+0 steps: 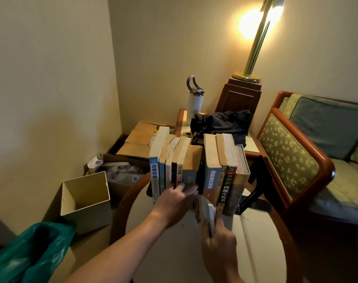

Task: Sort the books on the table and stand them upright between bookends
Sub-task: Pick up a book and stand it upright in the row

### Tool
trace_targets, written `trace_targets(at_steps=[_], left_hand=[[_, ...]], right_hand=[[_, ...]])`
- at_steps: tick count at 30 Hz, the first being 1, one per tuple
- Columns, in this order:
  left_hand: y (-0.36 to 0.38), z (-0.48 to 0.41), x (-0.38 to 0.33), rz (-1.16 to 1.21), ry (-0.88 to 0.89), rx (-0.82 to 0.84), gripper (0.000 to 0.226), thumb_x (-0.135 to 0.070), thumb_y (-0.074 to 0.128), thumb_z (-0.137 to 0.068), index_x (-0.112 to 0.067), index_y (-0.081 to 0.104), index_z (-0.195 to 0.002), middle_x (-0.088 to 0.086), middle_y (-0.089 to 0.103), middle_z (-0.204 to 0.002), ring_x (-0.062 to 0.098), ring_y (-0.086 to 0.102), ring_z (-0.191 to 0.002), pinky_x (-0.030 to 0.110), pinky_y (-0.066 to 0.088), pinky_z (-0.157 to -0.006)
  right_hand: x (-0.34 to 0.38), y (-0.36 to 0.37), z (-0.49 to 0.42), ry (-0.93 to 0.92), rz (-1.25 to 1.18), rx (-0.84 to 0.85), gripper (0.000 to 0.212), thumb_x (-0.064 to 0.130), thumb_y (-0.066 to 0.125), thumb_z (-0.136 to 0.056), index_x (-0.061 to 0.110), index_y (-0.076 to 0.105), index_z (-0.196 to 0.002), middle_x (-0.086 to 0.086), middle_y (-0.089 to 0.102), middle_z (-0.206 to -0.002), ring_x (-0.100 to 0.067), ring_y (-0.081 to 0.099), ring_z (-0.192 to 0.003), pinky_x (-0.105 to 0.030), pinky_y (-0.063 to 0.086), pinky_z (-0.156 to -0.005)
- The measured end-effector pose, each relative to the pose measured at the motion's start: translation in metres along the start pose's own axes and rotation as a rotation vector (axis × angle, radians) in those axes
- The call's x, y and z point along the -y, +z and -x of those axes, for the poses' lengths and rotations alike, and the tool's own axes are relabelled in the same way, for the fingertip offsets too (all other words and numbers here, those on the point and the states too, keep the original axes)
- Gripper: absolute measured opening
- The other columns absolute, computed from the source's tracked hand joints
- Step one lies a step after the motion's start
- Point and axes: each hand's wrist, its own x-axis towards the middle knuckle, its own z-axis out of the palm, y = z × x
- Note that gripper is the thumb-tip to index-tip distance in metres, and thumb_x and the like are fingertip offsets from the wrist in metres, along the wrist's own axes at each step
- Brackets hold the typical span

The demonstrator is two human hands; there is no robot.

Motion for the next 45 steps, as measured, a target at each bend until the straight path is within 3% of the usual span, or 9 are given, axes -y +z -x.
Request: trace_targets(at_steps=[12,16,19,24,29,34,39,41,45], left_hand=[[0.002,0.010,0.006,-0.070,0.023,0.015,0.087,-0.008,0.048,-0.100,-0.026,-0.014,-0.157,0.017,0.046,-0.150,0.035,0.032,-0.146,0.051,0.009,-0.121],[0.004,0.013,0.008,-0.024,0.044,-0.014,0.097,-0.006,0.051,-0.097,-0.030,-0.023,-0.154,0.014,0.036,-0.157,0.032,0.030,-0.147,0.047,0.003,-0.123],[0.009,0.016,0.010,0.009,0.051,-0.007,0.103,-0.009,0.054,-0.095,-0.035,-0.029,-0.151,0.012,0.025,-0.162,0.032,0.022,-0.150,0.049,0.008,-0.122],[0.019,0.014,0.010,0.152,0.072,0.049,0.125,-0.037,0.075,-0.084,-0.038,-0.033,-0.148,0.013,0.025,-0.162,0.038,0.044,-0.138,0.052,0.045,-0.108],[0.029,0.020,0.001,0.251,0.117,-0.022,0.134,-0.059,0.078,-0.074,-0.038,-0.032,-0.149,-0.018,-0.034,-0.158,0.024,0.025,-0.149,0.045,0.042,-0.110],[0.040,0.023,-0.004,0.261,0.042,-0.105,0.124,-0.049,0.073,-0.082,-0.034,-0.029,-0.151,-0.016,-0.039,-0.156,0.023,0.019,-0.151,0.044,0.043,-0.109],[0.044,0.014,0.011,0.153,0.018,-0.110,0.121,-0.043,0.072,-0.086,-0.031,-0.030,-0.151,-0.008,-0.029,-0.162,0.031,0.023,-0.149,0.051,0.041,-0.112],[0.042,0.014,0.012,0.088,0.017,-0.130,0.118,-0.038,0.071,-0.086,-0.028,-0.024,-0.154,-0.005,-0.025,-0.164,0.032,0.029,-0.144,0.049,0.039,-0.114],[0.028,0.018,0.009,-0.111,0.041,-0.532,0.073,-0.034,0.065,-0.088,-0.015,0.036,-0.153,0.010,0.017,-0.165,0.030,0.048,-0.122,0.044,0.041,-0.098]], right_hand=[[0.008,0.016,-0.001,0.017,-0.009,-0.077,0.055,0.030,0.053,-0.099,0.016,0.042,-0.151,-0.007,0.067,-0.067,-0.017,0.062,-0.051,-0.029,0.049,-0.047],[0.007,0.016,-0.023,0.022,0.018,0.029,0.055,0.041,0.046,-0.102,0.036,0.028,-0.154,-0.007,0.066,-0.116,-0.024,0.067,-0.095,-0.042,0.058,-0.077],[0.010,0.015,-0.034,0.013,0.045,0.086,0.049,0.037,0.050,-0.102,0.034,0.032,-0.148,-0.006,0.061,-0.125,-0.025,0.063,-0.105,-0.043,0.056,-0.081],[0.009,0.019,-0.044,0.023,0.030,0.051,0.045,0.029,0.061,-0.097,0.028,0.036,-0.135,-0.004,0.067,-0.102,-0.010,0.058,-0.072,-0.024,0.048,-0.060],[0.005,0.016,-0.045,-0.056,0.001,0.033,0.045,0.027,0.060,-0.098,0.026,0.038,-0.138,0.000,0.065,-0.106,-0.013,0.066,-0.076,-0.022,0.049,-0.060],[0.007,0.025,-0.037,-0.100,0.088,-0.057,0.047,0.023,0.060,-0.097,0.020,0.039,-0.139,-0.017,0.062,-0.127,-0.032,0.071,-0.096,-0.043,0.061,-0.072],[0.019,0.030,-0.044,0.029,0.134,-0.057,0.049,0.029,0.063,-0.095,0.016,0.040,-0.136,-0.016,0.070,-0.107,-0.030,0.072,-0.084,-0.037,0.056,-0.066],[0.022,0.025,-0.050,0.033,0.229,-0.043,0.045,0.039,0.059,-0.095,0.019,0.041,-0.131,-0.011,0.071,-0.102,-0.027,0.072,-0.079,-0.034,0.053,-0.061],[0.020,0.016,-0.052,-0.064,0.272,-0.088,0.038,0.044,0.061,-0.093,0.023,0.051,-0.123,-0.005,0.068,-0.117,-0.029,0.071,-0.092,-0.035,0.052,-0.061]])
